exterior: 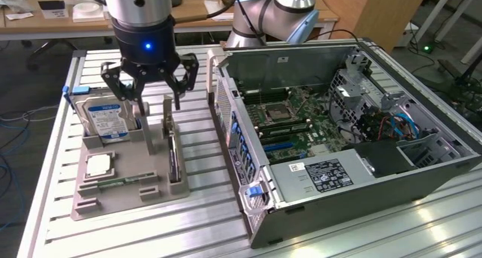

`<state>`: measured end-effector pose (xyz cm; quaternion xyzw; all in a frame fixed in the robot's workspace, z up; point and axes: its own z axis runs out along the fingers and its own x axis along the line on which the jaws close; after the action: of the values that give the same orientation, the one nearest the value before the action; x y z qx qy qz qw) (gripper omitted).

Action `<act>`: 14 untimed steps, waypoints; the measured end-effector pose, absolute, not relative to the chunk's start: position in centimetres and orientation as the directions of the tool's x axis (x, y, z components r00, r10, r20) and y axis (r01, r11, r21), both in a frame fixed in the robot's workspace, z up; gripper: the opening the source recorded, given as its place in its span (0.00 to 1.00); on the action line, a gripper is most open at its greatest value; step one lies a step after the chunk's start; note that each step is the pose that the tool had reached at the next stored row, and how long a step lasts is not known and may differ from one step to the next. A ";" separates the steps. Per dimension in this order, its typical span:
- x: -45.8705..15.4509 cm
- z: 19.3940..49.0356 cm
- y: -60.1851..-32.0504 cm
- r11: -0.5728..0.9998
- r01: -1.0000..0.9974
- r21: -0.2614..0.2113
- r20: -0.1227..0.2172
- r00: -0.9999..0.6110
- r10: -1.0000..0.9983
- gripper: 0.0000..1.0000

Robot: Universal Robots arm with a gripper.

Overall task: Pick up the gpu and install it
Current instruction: 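Pick up the gpu and move the gpu toward the slot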

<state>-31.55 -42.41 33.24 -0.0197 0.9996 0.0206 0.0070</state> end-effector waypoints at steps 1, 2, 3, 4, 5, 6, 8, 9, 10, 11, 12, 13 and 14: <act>-31.5 33.2 -42.4 0.998 -0.040 0.041 -0.015 -0.999 -0.039 0.65; -31.5 33.1 -42.4 0.998 -0.040 0.042 -0.015 -0.999 -0.039 0.65; -31.5 33.1 -42.5 0.998 -0.040 0.047 -0.015 -0.999 -0.040 0.65; -31.5 33.1 -42.5 0.998 -0.040 0.051 -0.015 -0.999 -0.039 0.65; -31.5 33.0 -42.5 0.998 -0.040 0.055 -0.015 -0.999 -0.039 0.65; -31.5 33.0 -42.5 0.998 -0.040 0.058 -0.015 -0.999 -0.039 0.65; -31.5 32.8 -42.7 0.997 -0.040 0.061 -0.016 -0.999 -0.039 0.65; -31.5 32.7 -42.8 0.997 -0.040 0.063 -0.016 -0.999 -0.039 0.65; -31.5 32.7 -42.9 0.997 -0.040 0.065 -0.016 -0.999 -0.039 0.65; -31.5 32.6 -43.1 0.997 -0.040 0.066 -0.016 -0.999 -0.039 0.65; -31.5 32.5 -43.2 0.997 -0.040 0.067 -0.016 -0.999 -0.039 0.65; -31.5 32.5 -43.3 0.997 -0.040 0.068 -0.016 -0.999 -0.039 0.65; -31.5 32.4 -43.4 0.997 -0.040 0.068 -0.016 -0.999 -0.039 0.65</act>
<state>-31.54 -43.40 32.41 -0.0199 0.9992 0.0343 0.0072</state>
